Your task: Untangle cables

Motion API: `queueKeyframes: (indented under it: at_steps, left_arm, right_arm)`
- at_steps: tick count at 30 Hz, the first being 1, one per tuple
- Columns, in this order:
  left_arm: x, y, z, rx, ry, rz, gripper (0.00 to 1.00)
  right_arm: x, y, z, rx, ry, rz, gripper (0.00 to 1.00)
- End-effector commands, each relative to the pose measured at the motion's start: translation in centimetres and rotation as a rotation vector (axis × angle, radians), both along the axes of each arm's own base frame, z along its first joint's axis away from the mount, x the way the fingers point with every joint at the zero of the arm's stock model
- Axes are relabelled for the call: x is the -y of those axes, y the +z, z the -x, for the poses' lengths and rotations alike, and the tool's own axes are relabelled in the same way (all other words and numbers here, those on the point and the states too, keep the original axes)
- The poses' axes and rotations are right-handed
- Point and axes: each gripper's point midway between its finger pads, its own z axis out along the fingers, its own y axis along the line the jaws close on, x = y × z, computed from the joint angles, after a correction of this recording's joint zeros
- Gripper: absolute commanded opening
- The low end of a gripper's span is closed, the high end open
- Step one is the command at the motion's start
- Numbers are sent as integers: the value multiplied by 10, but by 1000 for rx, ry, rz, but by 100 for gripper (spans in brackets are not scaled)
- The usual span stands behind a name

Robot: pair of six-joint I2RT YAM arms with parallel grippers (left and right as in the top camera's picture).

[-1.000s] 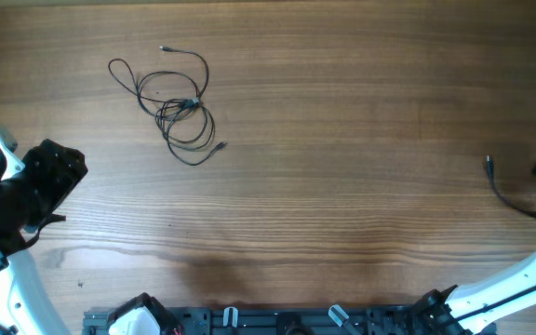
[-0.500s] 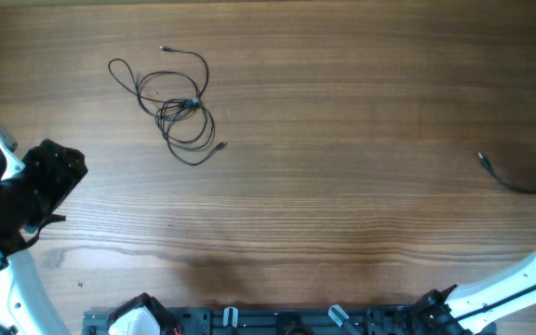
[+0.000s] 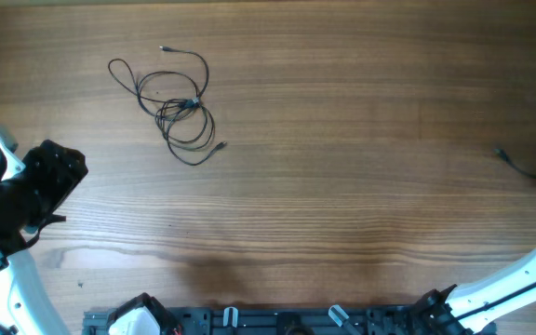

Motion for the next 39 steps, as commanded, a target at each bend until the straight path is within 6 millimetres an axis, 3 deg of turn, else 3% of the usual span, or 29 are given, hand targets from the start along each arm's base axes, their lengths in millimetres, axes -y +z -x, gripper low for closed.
queueKeyframes:
  at_steps: [1,8,13,14,15,16,17,20,24,27,30,34,39]
  left_arm:
    - [0,4,-2,13,-23,-7,68]
    - [0,4,-2,14,-23,-8,68]
    - [0,4,-3,13,-23,-7,69]
    - [0,4,-3,12,-23,-7,69]
    - [0,3,-3,10,-23,-5,69]
    - [0,3,-3,9,-23,-4,69]
    - [-1,2,-4,6,-23,-3,69]
    - [-2,0,-5,-3,-23,3,68]
    - [-3,-5,-8,-19,-23,12,68]
    - [-5,-6,-10,-20,-24,13,68]
    - [-7,-4,-14,-9,-24,7,68]
    - [-8,-3,-16,-1,-23,2,68]
    - [-8,-3,-16,1,-24,0,68]
  right_arm:
    - [-7,-49,12,-96,78,-20,4]
    - [24,-33,-3,-14,63,109,4]
    - [28,-31,-2,-3,49,116,4]
    - [25,-32,-3,2,56,101,23]
    - [22,-34,-3,5,63,84,62]
    - [16,-37,-3,4,69,55,91]
    - [12,-39,-2,6,73,33,100]
    - [-9,-49,11,-19,-5,-76,100]
    - [-52,-61,47,-118,-214,-284,100]
    - [-77,-63,58,-159,-250,-392,100]
    - [-95,-61,52,-146,-179,-467,100]
    - [-122,-51,28,-56,16,-572,100]
    - [-139,-33,5,43,154,-609,100]
